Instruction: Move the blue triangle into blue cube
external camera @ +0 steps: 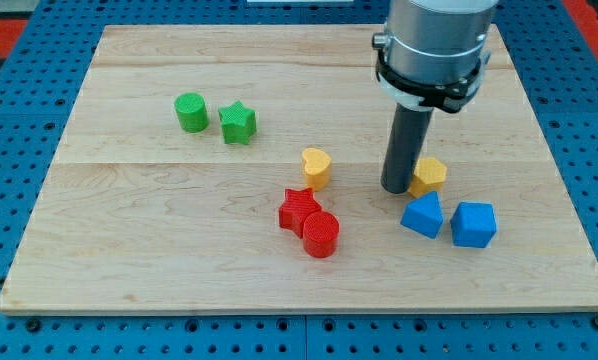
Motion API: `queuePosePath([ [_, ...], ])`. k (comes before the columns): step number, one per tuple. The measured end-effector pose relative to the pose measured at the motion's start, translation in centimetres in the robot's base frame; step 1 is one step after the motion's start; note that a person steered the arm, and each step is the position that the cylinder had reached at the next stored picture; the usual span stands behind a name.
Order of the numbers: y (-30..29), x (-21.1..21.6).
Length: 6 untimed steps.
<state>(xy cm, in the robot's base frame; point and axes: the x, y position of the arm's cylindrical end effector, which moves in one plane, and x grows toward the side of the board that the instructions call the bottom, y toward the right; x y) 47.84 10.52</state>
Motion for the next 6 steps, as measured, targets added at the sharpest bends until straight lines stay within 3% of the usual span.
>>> queuePosePath([
  [3,2.5,2.9],
  [4,3.0,0.8],
  [5,2.0,-4.0],
  [6,3.1,-4.4],
])
